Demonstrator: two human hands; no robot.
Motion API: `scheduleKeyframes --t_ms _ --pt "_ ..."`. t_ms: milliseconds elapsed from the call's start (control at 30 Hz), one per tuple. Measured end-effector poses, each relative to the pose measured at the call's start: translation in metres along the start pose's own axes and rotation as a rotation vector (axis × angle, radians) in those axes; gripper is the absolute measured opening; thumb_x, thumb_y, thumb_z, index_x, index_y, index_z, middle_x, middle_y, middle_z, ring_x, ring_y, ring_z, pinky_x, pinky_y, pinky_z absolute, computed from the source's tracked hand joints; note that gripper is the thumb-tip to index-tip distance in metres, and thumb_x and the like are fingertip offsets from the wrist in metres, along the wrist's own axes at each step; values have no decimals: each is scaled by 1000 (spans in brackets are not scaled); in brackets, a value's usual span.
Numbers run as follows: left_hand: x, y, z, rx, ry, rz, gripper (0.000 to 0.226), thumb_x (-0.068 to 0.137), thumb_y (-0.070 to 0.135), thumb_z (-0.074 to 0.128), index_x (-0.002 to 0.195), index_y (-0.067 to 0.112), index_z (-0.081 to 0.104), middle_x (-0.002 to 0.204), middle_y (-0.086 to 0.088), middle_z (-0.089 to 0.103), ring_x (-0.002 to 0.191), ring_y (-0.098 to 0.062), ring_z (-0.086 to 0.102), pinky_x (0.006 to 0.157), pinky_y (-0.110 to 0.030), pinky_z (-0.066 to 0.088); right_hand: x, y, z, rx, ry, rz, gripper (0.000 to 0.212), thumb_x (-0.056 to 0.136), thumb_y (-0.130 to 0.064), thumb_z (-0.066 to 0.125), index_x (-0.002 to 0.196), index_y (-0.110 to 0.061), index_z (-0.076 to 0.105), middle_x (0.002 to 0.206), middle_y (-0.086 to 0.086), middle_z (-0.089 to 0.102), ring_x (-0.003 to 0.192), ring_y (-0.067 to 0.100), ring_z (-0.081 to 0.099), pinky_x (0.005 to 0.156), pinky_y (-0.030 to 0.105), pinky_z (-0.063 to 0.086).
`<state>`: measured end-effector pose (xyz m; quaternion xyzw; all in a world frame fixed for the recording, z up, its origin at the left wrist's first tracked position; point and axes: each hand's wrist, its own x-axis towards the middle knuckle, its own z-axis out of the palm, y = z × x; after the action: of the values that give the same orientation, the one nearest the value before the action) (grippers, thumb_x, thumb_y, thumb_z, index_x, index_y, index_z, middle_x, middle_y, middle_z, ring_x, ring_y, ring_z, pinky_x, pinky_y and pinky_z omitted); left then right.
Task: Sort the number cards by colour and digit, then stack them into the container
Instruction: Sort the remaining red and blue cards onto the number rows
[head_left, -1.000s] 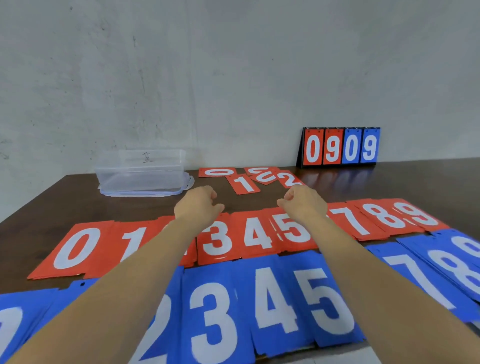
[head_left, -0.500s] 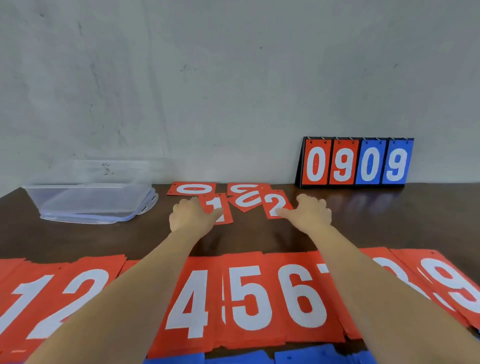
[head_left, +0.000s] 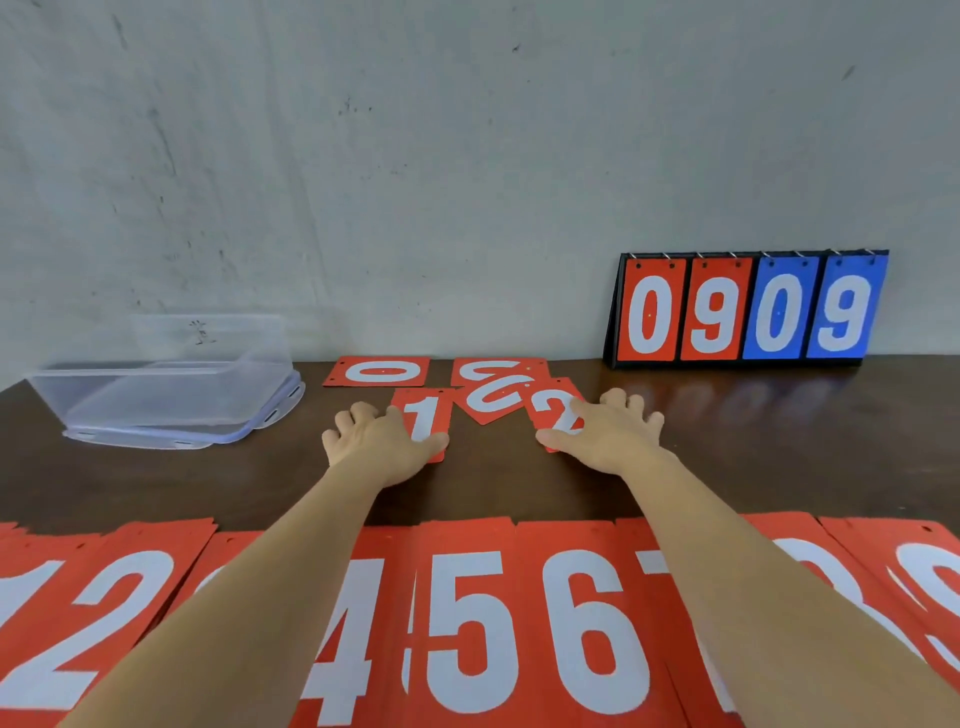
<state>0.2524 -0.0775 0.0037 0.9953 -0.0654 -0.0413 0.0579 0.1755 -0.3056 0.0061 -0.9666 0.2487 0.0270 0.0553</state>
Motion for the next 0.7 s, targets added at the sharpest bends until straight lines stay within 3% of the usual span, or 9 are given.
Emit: scheduleKeyframes --t_ms 167,267,367,567,700 --pt "-22 -11 -8 34 -52 41 83 82 74 46 149 27 31 151 -11 29 139 -32 26 109 -45 27 -20 14 -12 150 -69 -52 71 84 -58 62 144 -28 40 148 8 34 139 31 25 110 49 22" --pt "-28 -14 -6 -42 37 -8 84 77 75 53 140 20 42 140 -11 43 132 -31 37 103 -43 34 -21 13 -10 231 16 40 78 82 -64 61 142 -19 39 147 9 37 136 30 32 107 47 29" --pt "-28 -10 -2 -57 73 -38 77 78 73 55 128 16 52 130 -11 49 124 -29 43 99 -42 40 -18 3 -2 161 73 107 80 79 -68 60 136 -15 45 143 12 39 132 30 35 105 44 33" --pt "-22 -4 -5 -97 49 -46 65 80 65 60 123 17 55 121 -7 57 118 -26 48 96 -39 40 -12 -6 -5 214 28 164 73 77 -57 71 132 -15 48 138 11 43 130 29 36 100 42 36" --pt "-23 -1 -2 -191 32 -50 61 82 56 65 128 18 51 119 -5 58 114 -25 53 97 -41 45 -12 -11 -3 263 74 139 77 77 -49 75 137 -15 39 136 10 46 127 28 42 99 41 40"
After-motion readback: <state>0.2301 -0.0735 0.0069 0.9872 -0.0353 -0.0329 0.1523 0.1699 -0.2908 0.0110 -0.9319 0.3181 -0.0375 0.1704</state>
